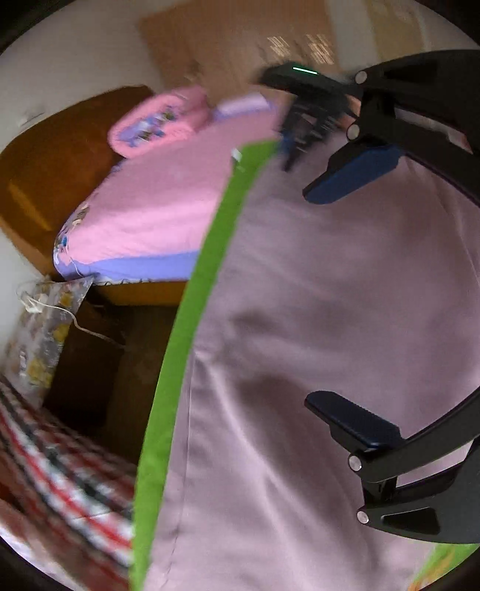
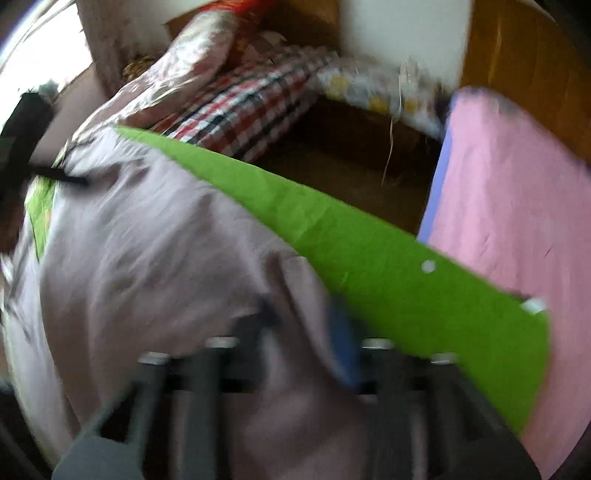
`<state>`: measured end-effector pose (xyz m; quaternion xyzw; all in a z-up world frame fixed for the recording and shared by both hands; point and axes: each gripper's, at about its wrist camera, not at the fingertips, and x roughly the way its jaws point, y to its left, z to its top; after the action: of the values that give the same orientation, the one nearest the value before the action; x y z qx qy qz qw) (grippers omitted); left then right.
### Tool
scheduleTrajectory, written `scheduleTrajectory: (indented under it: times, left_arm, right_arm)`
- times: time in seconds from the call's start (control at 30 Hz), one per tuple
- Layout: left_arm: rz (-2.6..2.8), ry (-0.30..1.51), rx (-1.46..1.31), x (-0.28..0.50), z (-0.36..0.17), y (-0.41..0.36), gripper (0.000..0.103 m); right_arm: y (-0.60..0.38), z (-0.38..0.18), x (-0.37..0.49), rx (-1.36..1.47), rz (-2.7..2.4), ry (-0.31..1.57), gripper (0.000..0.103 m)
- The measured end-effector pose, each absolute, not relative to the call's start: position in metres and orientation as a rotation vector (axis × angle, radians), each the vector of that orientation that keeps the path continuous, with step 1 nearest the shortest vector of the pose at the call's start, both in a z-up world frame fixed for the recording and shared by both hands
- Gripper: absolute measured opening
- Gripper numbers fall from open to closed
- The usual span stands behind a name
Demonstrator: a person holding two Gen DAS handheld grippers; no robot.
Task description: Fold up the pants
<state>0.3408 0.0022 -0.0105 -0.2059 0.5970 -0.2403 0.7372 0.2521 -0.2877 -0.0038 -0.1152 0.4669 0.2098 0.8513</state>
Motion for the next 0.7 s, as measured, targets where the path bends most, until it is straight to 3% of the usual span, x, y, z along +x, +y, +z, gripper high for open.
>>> scheduleTrajectory:
  times: [0.27,0.3,0.33,0.37,0.4,0.5,0.57,0.7]
  left_arm:
    - [-0.539,1.341,-0.611,0.346,-0.012,-0.03,0.101]
    - [-0.514,1.342,-0.583,0.343,-0.012,-0.033,0.096]
    - [-0.47,1.339,-0.534,0.334,-0.013,-0.036,0.083]
    - [-0.46,1.345,-0.506,0.328,-0.014,-0.039,0.032]
    - [-0.464,1.354,-0.503,0.323,-0.016,-0.039,0.007]
    - [-0.475,1.246,-0.47,0.289,0.001,-0.025,0.005]
    - [-0.511,1.075,-0.426,0.242,0.042,-0.012,0.005]
    - [-0.53,0.793,-0.287,0.106,0.095,0.009,0.007]
  right_arm:
    - [-0.222,0.047,0.105,-0.44,0.317,0.692,0.014]
    - [-0.217,0.046,0.089,-0.439,0.305,0.68,0.014]
    - [-0.213,0.045,0.085,-0.437,0.295,0.674,0.014]
    - [-0.21,0.043,0.08,-0.434,0.271,0.67,0.014]
    - [-0.211,0.041,0.083,-0.426,0.257,0.671,0.014]
    - [-0.214,0.05,0.072,-0.387,0.223,0.645,0.014]
    - [-0.215,0.064,0.056,-0.358,0.224,0.607,0.014]
    - [-0.21,0.081,-0.015,-0.289,0.286,0.569,0.014]
